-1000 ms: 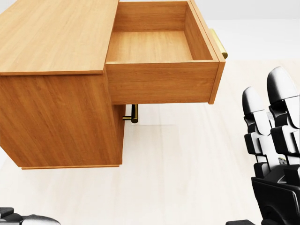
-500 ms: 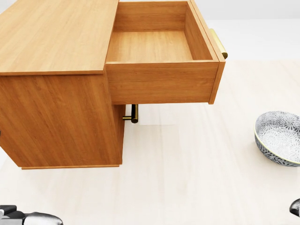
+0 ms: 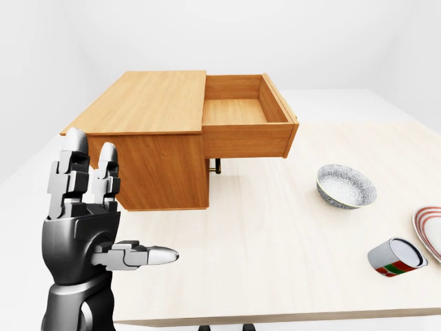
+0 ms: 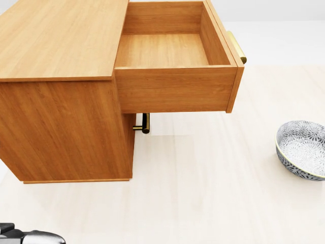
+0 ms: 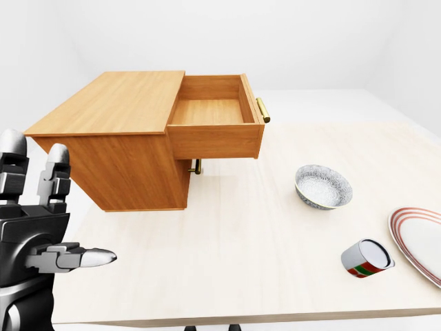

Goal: Put the ketchup in the top drawer of the cabinet.

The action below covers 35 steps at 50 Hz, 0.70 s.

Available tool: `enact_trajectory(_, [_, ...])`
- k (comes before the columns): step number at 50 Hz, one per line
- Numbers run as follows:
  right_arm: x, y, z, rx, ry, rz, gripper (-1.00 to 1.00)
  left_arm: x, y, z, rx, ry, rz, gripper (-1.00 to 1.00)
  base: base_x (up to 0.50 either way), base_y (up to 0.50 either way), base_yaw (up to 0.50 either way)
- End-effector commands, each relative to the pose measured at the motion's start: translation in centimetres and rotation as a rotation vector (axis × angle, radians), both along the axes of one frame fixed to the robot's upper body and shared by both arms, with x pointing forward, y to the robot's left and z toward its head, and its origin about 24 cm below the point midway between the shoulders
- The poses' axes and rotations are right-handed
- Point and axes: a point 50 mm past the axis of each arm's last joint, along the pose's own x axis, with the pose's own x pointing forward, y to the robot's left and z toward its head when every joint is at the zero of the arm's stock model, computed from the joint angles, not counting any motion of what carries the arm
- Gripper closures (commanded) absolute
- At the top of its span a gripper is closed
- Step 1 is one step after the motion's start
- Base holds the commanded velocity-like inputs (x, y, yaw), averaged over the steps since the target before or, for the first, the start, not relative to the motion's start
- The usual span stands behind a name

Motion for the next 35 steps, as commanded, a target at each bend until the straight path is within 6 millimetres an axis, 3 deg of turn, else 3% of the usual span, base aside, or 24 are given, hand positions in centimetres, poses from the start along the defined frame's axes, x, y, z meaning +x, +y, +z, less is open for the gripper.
enact_trajectory(1, [-2.4, -0.8, 1.2, -0.062, -0.134, -0.057, -0.94, 0.0, 0.0, 0.1, 0.000, -0.003, 0.002, -1.00, 0.00, 0.00, 0.00])
enact_trajectory(12, [-4.1, -1.3, 2.6, -0.246, -0.279, -0.197, -0.95, 0.0, 0.0, 0.0, 0.001, 0.000, 0.001, -1.00, 0.00, 0.00, 0.00])
enact_trajectory(18, [-4.1, 0.5, 1.6, -0.585, -0.344, -0.387, -0.95, 0.0, 0.1, 0.1, -0.001, -0.006, 0.002, -1.00, 0.00, 0.00, 0.00])
enact_trajectory(26, [-2.5, 1.3, 0.1, -1.021, -0.279, -0.694, -0.95, -0.1, 0.0, 0.1, 0.000, -0.004, 0.001, -1.00, 0.00, 0.00, 0.00])
enact_trajectory(31, [-0.2, 0.9, -1.4, -1.268, -0.093, -0.860, -0.94, 0.0, 0.0, 0.0, 0.001, -0.001, 0.001, -1.00, 0.00, 0.00, 0.00])
enact_trajectory(35, [1.1, -0.4, -1.8, -1.245, 0.007, -1.029, -0.95, 0.0, 0.0, 0.0, 0.001, -0.001, 0.002, -1.00, 0.00, 0.00, 0.00])
